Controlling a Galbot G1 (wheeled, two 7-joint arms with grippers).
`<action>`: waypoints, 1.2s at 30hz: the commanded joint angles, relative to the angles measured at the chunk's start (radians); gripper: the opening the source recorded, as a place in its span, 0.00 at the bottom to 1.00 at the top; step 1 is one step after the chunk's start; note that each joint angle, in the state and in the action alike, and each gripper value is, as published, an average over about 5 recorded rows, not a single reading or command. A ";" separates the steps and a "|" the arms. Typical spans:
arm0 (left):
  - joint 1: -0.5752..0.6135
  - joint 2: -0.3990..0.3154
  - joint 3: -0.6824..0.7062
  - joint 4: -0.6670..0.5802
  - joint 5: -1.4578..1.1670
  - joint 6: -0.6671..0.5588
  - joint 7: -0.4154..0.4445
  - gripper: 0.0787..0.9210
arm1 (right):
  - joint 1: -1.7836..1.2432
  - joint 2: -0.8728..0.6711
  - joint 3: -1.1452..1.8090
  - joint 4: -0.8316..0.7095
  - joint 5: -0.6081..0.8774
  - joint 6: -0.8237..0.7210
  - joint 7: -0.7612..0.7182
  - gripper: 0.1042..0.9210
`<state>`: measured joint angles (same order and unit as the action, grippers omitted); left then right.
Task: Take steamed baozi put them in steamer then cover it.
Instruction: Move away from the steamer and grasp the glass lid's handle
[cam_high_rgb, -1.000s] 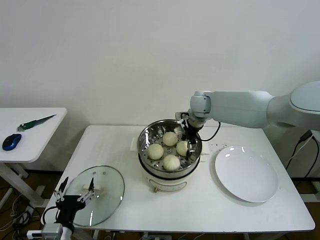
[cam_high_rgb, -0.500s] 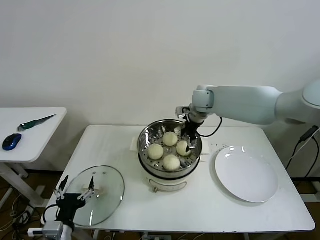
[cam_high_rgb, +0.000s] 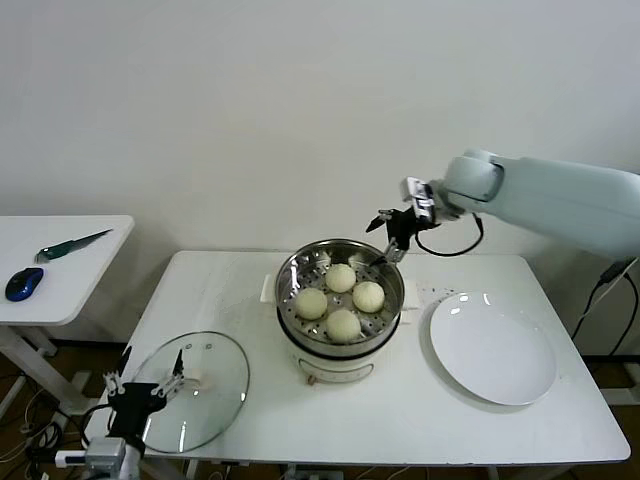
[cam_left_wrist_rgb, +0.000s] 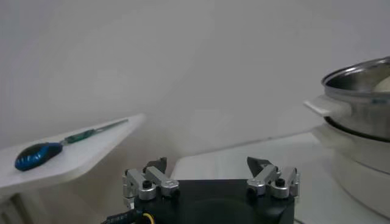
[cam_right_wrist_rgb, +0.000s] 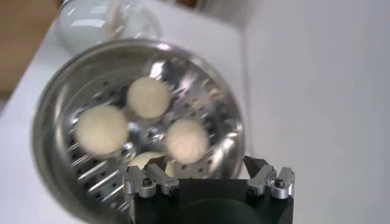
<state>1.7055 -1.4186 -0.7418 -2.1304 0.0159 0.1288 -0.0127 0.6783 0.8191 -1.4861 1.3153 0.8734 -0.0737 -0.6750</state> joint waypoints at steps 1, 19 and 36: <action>-0.027 -0.017 -0.026 0.017 0.092 -0.005 0.010 0.88 | -0.624 -0.348 0.699 0.133 -0.017 0.204 0.342 0.88; -0.001 -0.028 -0.090 0.011 0.800 -0.156 0.043 0.88 | -1.810 -0.040 1.960 0.344 -0.214 0.201 0.480 0.88; 0.063 -0.052 -0.020 0.168 1.546 -0.275 -0.099 0.88 | -2.019 0.161 2.153 0.382 -0.310 0.137 0.447 0.88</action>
<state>1.7469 -1.4576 -0.7933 -2.0715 1.1576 -0.0407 -0.0042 -1.1539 0.8889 0.4879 1.6707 0.6141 0.0757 -0.2351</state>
